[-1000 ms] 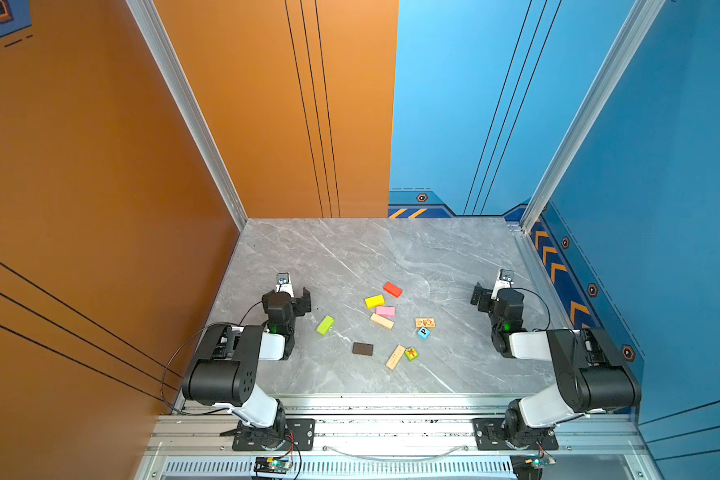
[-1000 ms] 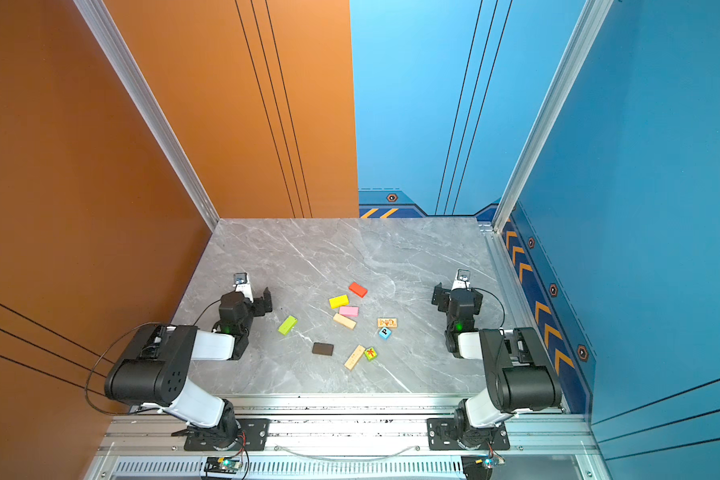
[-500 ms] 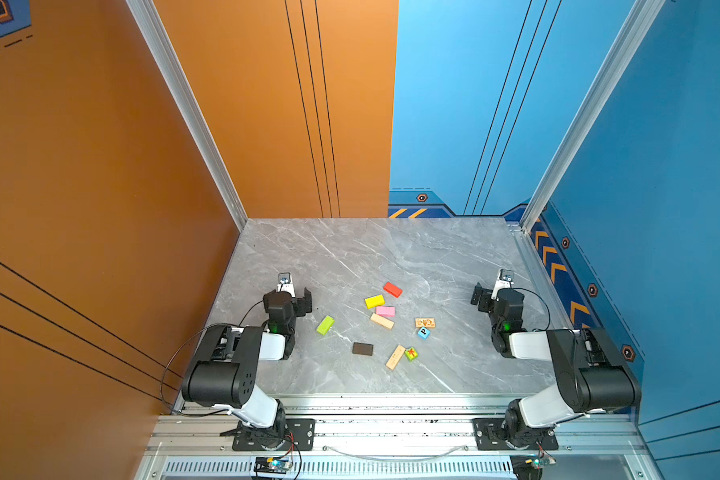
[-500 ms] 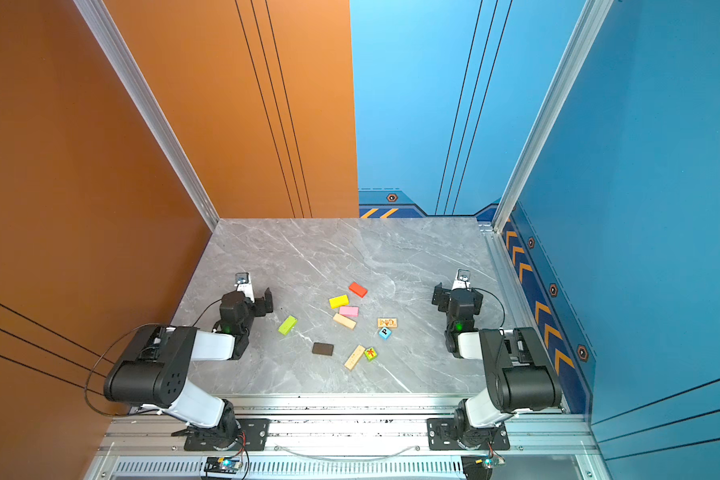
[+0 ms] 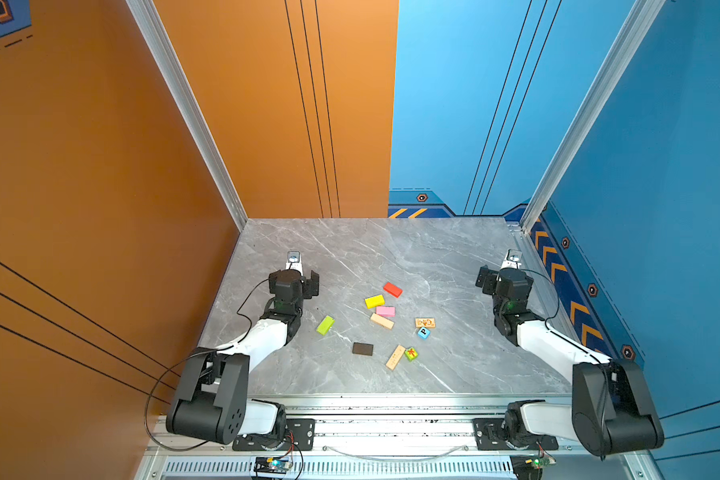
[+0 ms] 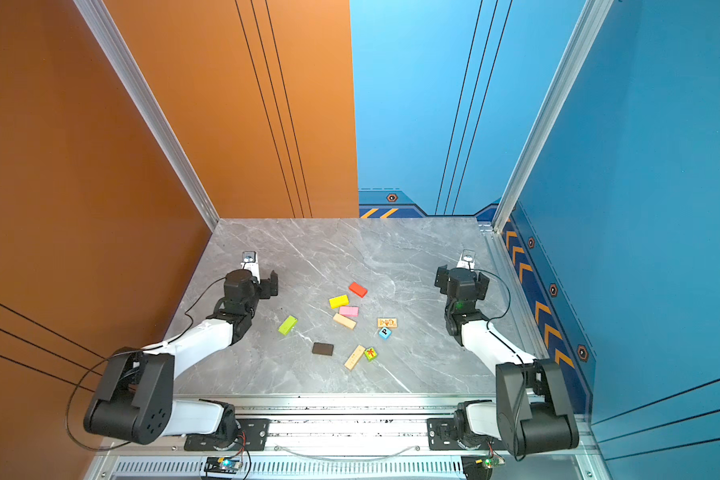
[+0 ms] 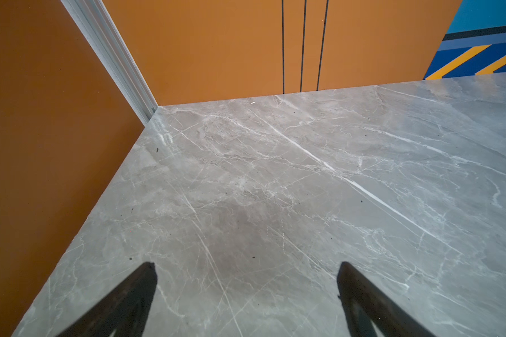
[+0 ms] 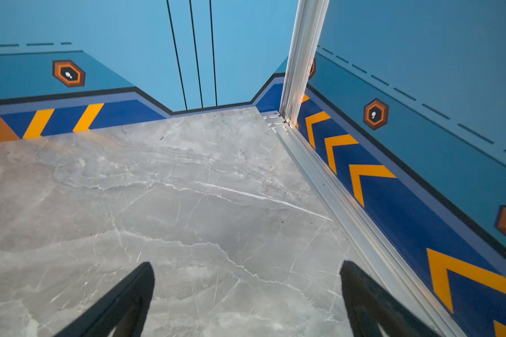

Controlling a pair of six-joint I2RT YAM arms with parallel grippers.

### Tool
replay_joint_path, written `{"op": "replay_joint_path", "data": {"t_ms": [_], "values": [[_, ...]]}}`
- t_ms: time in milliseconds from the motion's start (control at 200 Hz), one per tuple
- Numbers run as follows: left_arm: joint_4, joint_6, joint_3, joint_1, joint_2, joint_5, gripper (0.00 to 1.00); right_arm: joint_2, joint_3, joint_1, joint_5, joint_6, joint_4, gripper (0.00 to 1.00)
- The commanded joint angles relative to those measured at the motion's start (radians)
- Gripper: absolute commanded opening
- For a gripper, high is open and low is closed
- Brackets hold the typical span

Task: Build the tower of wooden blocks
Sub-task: 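Raise both arms and move the grippers forward over the block pile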

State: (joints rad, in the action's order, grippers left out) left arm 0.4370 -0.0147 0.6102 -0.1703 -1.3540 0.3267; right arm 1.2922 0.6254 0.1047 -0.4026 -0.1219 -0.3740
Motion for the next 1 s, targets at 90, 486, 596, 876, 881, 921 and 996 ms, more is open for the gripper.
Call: {"op": "replay_joint_path", "data": {"t_ms": [90, 486, 596, 876, 881, 921, 996], "values": [[-0.232, 0.066, 0.09, -0.093, 0.094, 0.053, 0.98, -0.087, 0.084, 0.021, -0.037, -0.093, 0.344, 1.0], [-0.457, 0.122, 0.155, -0.32, 0.246, 0.109, 0.98, -0.255, 0.082, 0.098, -0.025, -0.164, 0.531, 1.0], [-0.5, 0.158, 0.139, -0.372, 0.286, 0.114, 0.98, -0.27, 0.102, 0.124, -0.031, -0.175, 0.593, 1.0], [-0.569, 0.221, 0.114, -0.522, 0.326, 0.132, 0.98, -0.27, 0.187, 0.167, -0.012, -0.226, 0.746, 1.0], [-0.57, 0.222, 0.115, -0.526, 0.326, 0.133, 0.98, -0.27, 0.188, 0.168, -0.011, -0.226, 0.749, 1.0], [-0.584, 0.223, 0.121, -0.55, 0.322, 0.143, 0.98, -0.262, 0.201, 0.177, -0.008, -0.231, 0.765, 1.0], [-0.613, 0.229, 0.133, -0.594, 0.316, 0.161, 0.98, -0.253, 0.225, 0.194, -0.007, -0.241, 0.8, 1.0]]}}
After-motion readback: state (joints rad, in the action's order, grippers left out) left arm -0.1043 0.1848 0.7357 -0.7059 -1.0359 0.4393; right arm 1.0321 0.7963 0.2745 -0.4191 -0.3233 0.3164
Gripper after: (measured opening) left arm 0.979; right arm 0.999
